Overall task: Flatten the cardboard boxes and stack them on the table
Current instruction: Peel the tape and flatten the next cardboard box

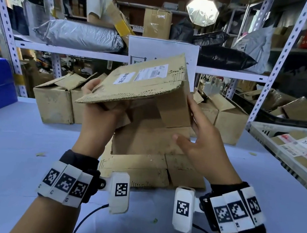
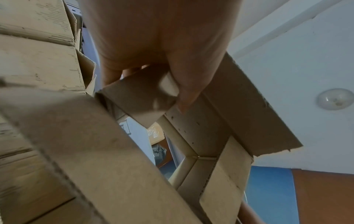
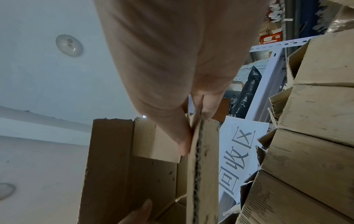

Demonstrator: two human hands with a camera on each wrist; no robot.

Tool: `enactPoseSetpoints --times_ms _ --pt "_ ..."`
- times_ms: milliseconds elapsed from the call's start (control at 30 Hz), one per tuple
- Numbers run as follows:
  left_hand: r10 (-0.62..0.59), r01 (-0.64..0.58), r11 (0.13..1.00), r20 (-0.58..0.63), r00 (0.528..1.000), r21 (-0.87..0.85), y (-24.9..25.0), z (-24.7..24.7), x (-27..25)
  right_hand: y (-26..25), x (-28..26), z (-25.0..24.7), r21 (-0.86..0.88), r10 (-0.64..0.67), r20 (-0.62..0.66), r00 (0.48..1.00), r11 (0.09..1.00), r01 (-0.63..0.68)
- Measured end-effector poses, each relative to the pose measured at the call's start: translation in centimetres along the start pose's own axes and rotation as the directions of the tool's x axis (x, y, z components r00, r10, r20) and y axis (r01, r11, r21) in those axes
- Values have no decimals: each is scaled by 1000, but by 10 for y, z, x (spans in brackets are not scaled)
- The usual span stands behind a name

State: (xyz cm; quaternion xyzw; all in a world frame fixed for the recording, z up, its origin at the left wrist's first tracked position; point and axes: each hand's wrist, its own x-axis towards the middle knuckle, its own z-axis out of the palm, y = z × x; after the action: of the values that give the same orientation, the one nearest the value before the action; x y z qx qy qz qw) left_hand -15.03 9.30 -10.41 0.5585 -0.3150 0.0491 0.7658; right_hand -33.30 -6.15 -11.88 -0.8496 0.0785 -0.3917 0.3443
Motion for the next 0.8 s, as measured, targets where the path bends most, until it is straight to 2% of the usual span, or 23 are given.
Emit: enactPoseSetpoints --times_ms 100,200,300,400,567,633,700,800 --pt "49 -48 998 37 998 -38 5 -2 -2 3 1 3 33 0 0 1000 999 0" --pt "89 -79 995 182 979 -61 13 -6 -8 8 2 5 114 18 -86 996 993 -8" --pt "121 -114 993 361 925 -41 18 -10 -13 6 3 7 220 71 -201 977 975 -26" --pt "124 -96 992 476 871 -83 20 -8 -14 5 3 8 249 112 -312 944 968 -32" --pt "119 -86 993 596 794 -84 20 -7 -16 11 3 3 221 173 -498 850 973 -69" --pt "131 -112 991 616 776 -70 19 -5 -20 13 3 1 175 157 -551 820 982 -71" --pt "126 -120 991 621 774 -51 19 -3 -22 14 2 1 155 175 -560 810 982 -105" --pt "115 -120 992 616 779 -34 17 -2 -23 14 -3 2 252 294 -506 811 950 -187"
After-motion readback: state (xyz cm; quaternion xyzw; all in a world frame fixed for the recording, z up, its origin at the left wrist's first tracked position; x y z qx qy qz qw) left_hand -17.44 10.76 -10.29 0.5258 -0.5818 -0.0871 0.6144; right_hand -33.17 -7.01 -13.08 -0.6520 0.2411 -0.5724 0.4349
